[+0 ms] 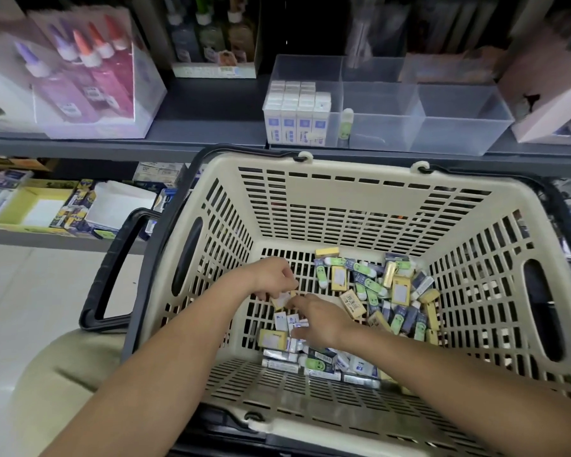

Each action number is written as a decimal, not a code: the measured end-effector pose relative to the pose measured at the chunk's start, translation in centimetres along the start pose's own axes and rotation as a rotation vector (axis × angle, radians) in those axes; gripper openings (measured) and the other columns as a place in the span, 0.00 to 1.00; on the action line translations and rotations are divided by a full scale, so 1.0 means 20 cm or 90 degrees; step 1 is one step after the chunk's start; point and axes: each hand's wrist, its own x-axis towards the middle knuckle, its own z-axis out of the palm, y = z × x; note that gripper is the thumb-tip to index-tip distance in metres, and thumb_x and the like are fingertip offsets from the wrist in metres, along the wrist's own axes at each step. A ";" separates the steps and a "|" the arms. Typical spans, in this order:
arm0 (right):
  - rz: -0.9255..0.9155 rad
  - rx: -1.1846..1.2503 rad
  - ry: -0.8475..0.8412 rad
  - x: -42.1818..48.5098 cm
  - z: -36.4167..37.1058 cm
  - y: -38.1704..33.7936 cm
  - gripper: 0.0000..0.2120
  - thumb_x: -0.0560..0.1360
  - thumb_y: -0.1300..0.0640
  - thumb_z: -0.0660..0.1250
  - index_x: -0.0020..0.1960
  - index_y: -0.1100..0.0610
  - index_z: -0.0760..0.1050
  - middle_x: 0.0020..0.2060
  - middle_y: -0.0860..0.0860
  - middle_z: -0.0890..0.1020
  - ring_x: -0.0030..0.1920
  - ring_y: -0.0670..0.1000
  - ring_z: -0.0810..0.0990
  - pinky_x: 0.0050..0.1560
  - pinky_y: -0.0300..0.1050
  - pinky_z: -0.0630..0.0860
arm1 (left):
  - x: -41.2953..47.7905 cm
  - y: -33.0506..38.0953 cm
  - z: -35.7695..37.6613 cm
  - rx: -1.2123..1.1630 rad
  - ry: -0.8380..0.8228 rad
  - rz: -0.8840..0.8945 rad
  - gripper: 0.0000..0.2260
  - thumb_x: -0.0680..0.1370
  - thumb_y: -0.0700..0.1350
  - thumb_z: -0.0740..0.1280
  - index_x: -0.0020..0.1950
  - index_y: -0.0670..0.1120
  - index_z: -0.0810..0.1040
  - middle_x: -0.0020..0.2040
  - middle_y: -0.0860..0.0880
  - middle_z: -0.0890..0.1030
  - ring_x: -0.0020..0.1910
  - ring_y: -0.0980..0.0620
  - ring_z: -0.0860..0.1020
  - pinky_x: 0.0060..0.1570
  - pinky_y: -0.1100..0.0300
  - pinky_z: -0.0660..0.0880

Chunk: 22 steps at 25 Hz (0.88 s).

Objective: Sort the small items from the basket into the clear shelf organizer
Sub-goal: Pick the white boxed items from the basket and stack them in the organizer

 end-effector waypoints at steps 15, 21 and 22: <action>-0.085 -0.012 -0.121 0.08 -0.06 0.01 0.23 0.75 0.53 0.66 0.68 0.56 0.64 0.57 0.53 0.69 0.55 0.52 0.71 0.52 0.42 0.69 | -0.01 0.00 -0.02 -0.016 0.020 -0.009 0.13 0.80 0.48 0.60 0.60 0.42 0.73 0.56 0.42 0.78 0.45 0.52 0.76 0.36 0.63 0.72; -0.068 0.102 -0.070 0.07 -0.01 0.04 0.15 0.74 0.47 0.66 0.57 0.52 0.68 0.50 0.50 0.70 0.51 0.52 0.73 0.51 0.44 0.70 | 0.00 0.00 -0.01 -0.012 0.019 -0.012 0.12 0.79 0.47 0.60 0.60 0.43 0.74 0.57 0.42 0.78 0.45 0.52 0.76 0.37 0.63 0.73; -0.065 0.125 -0.065 0.07 0.00 0.04 0.14 0.74 0.47 0.67 0.54 0.50 0.67 0.49 0.49 0.71 0.49 0.51 0.72 0.49 0.43 0.69 | 0.00 0.00 -0.01 -0.010 0.017 -0.014 0.12 0.79 0.47 0.60 0.60 0.43 0.73 0.57 0.41 0.78 0.46 0.52 0.76 0.37 0.63 0.72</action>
